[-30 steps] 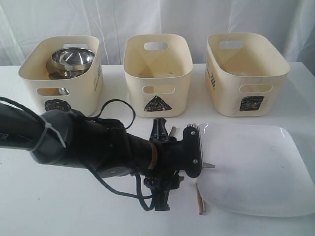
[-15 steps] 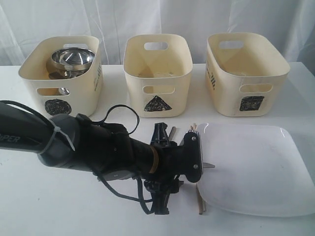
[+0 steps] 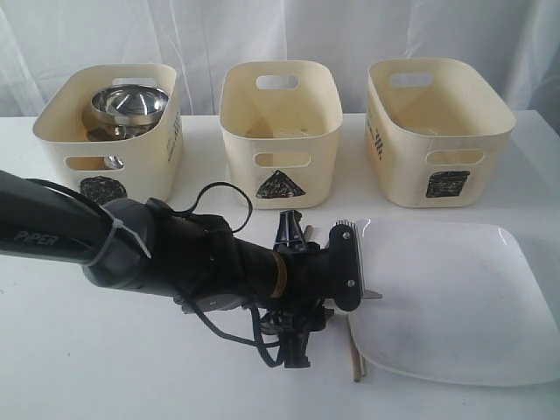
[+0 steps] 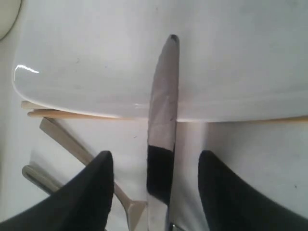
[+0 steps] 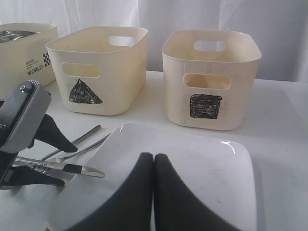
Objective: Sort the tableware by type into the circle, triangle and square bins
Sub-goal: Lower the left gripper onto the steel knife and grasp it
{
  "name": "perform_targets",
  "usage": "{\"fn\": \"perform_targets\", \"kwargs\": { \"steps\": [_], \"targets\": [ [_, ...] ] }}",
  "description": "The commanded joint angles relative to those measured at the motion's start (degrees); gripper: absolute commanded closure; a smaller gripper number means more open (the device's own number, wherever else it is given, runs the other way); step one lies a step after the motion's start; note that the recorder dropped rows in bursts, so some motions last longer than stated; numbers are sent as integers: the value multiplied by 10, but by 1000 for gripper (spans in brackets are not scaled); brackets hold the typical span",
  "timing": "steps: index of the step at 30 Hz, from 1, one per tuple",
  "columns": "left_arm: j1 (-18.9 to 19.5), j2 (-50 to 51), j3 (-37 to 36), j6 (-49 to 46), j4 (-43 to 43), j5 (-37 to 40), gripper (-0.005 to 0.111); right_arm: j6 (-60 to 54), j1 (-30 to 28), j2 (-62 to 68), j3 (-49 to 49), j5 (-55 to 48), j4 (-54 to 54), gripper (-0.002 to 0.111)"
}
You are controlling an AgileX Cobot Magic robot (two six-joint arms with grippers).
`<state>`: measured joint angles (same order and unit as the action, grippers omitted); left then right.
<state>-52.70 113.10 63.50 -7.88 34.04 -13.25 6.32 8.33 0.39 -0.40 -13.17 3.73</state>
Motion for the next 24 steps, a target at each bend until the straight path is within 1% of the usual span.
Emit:
{"fn": "perform_targets", "kwargs": {
  "steps": [1,3,6,7,10,19,24],
  "targets": [
    [1,6,-1,6,1,23,52,1,-4,-4,4,5,2,108],
    [1,6,-1,5,1,32,59,1,-4,-4,4,5,2,108],
    [1,6,-1,2,1,46,80,1,-4,-4,4,5,2,108],
    [1,6,-1,0,4,51,90,1,-4,-4,4,5,2,108],
    [1,6,-1,-19,11,53,107,1,-4,-4,4,5,2,108],
    [1,4,-1,-46,11,53,107,1,-4,-4,4,5,2,108],
    [1,-26,-1,-50,11,80,107,1,-4,-4,4,5,2,108]
  ]
}}
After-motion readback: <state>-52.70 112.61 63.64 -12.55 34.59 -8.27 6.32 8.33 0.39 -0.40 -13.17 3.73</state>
